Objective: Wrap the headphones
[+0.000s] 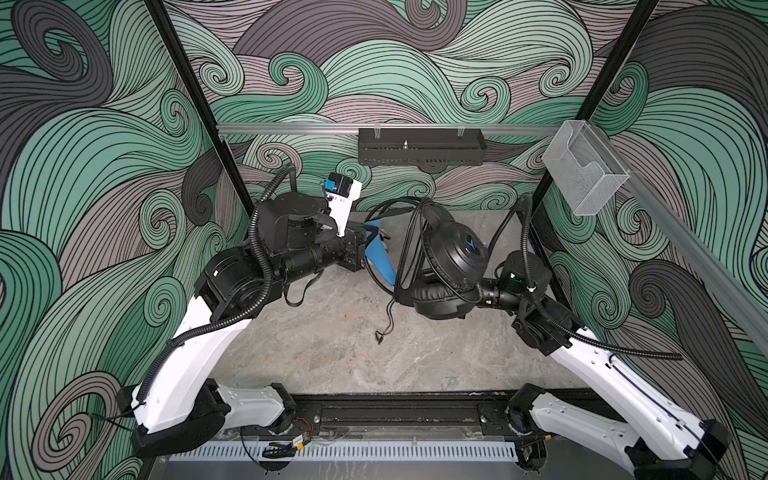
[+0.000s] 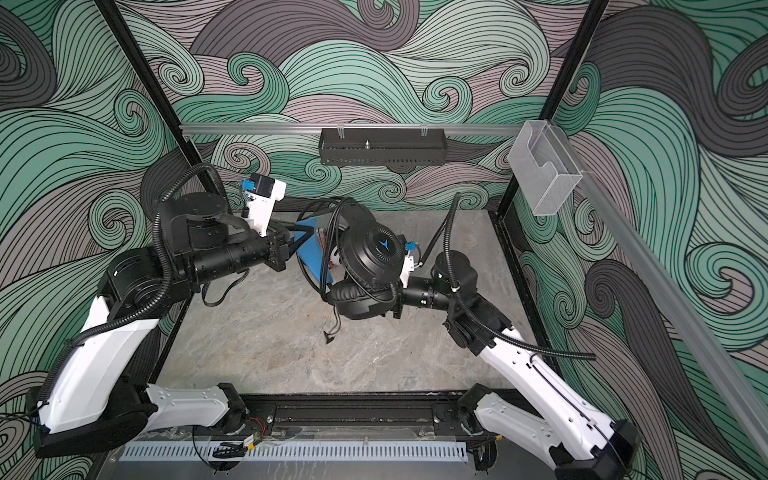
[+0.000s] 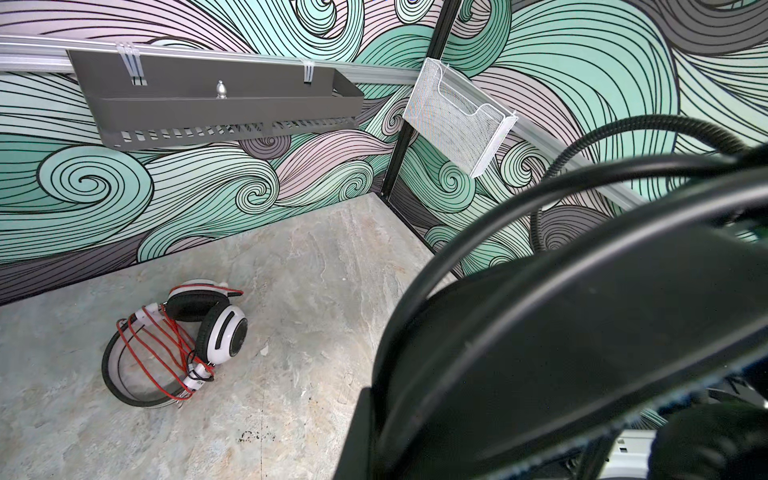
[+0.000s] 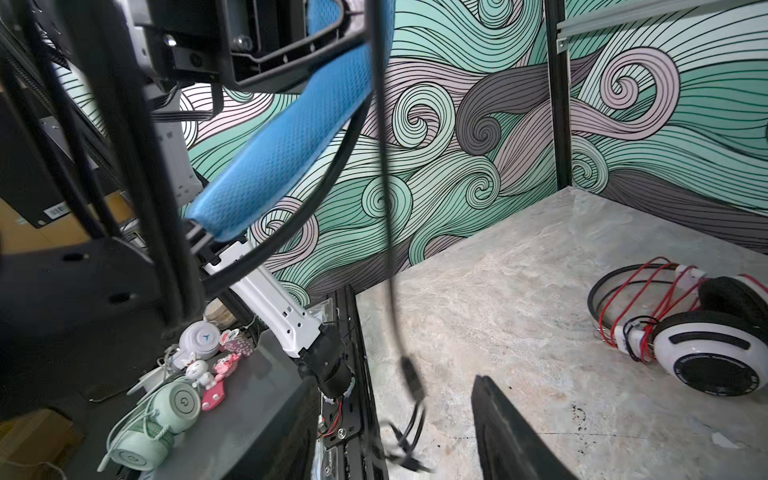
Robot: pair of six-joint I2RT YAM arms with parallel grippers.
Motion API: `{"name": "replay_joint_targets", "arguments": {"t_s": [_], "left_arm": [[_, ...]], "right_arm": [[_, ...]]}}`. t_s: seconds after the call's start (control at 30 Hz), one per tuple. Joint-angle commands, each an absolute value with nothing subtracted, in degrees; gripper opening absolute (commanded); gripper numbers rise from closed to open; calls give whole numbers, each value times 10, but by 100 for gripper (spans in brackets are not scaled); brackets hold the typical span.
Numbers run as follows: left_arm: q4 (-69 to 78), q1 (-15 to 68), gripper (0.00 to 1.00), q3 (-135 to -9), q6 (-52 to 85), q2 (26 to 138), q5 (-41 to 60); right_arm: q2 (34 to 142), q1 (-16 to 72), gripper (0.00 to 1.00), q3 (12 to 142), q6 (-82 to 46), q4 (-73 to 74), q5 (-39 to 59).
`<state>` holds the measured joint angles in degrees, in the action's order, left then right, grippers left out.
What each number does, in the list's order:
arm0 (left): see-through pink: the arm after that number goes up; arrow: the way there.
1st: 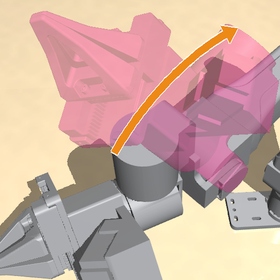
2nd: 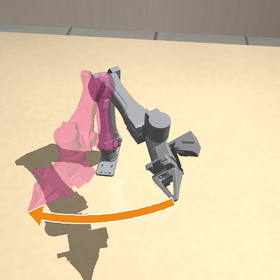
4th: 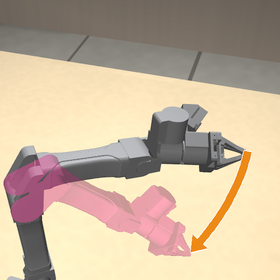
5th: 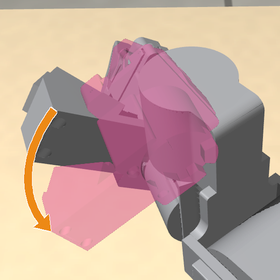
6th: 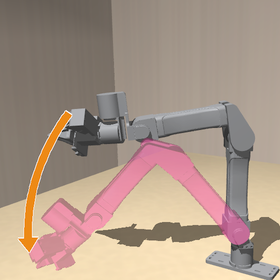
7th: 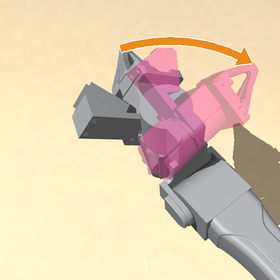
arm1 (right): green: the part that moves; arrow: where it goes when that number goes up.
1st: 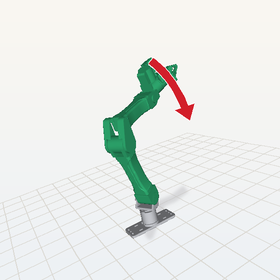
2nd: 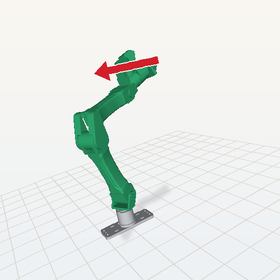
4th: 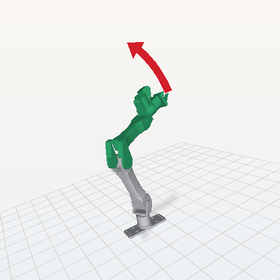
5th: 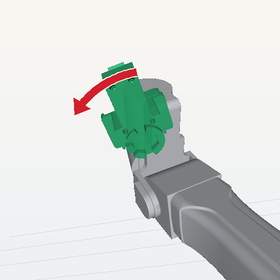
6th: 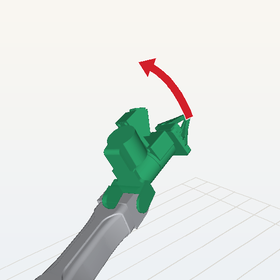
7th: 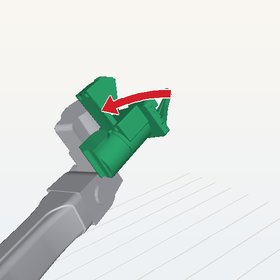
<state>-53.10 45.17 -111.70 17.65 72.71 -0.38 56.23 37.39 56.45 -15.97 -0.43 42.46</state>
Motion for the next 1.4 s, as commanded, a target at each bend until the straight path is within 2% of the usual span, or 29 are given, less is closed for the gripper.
{"name": "replay_joint_targets", "arguments": {"t_s": [0.0, 0.17, 0.3, 0.53, 0.77, 1.13, 1.37], "left_arm": [[-493, 454, 0, -1152, 209, 724, 16], [-498, 454, 0, -1158, 211, 723, 14], [-496, 454, 0, -1161, 216, 721, 14], [-489, 454, 0, -1174, 220, 730, 25], [-490, 454, 0, -1191, 222, 745, 33], [-490, 454, 0, -1201, 230, 747, 41], [-489, 454, 0, -1200, 235, 746, 42]], "right_arm": [[590, 374, 59, 576, -188, 43, 468], [598, 377, 62, 581, -179, 44, 441], [581, 376, 78, 577, -135, -26, 335], [563, 364, 82, 540, -86, -51, 253], [537, 363, 81, 528, -49, -104, 252], [495, 363, 81, 484, -58, -115, 286], [519, 363, 88, 484, -95, -57, 319]]}}
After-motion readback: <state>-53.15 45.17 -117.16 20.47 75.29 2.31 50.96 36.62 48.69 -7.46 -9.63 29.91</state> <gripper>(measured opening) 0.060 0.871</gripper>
